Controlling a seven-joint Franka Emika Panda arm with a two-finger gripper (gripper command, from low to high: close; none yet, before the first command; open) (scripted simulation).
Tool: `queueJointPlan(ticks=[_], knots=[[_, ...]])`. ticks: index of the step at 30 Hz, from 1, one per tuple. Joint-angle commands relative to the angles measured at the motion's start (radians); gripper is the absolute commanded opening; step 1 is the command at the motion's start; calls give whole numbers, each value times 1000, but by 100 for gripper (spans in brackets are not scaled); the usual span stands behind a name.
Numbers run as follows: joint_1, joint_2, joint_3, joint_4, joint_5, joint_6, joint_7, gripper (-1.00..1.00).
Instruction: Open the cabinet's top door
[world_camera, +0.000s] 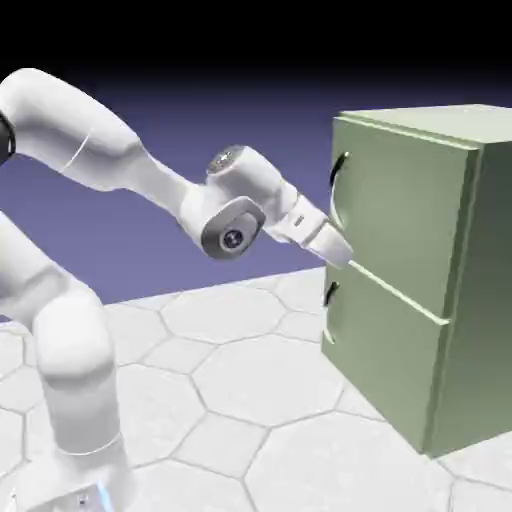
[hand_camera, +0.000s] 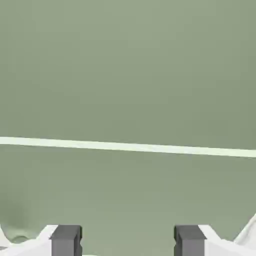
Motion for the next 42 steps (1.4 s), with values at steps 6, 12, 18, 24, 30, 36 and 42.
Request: queueJointPlan(ticks=[6,12,18,24,30,36,42], knots=[[-94,-62,118,44,261,-9,132,0],[-188,-125,237,88,522,-17,265,0],[-282,-187,355,131,783,-26,397,0],[-376,-250,473,175,1044,-35,529,0],[-470,-312,592,219,1305,-43,662,0],[-564,-374,710,263,1566,-52,794,0],[-658,-437,828,306,1827,-60,926,0]])
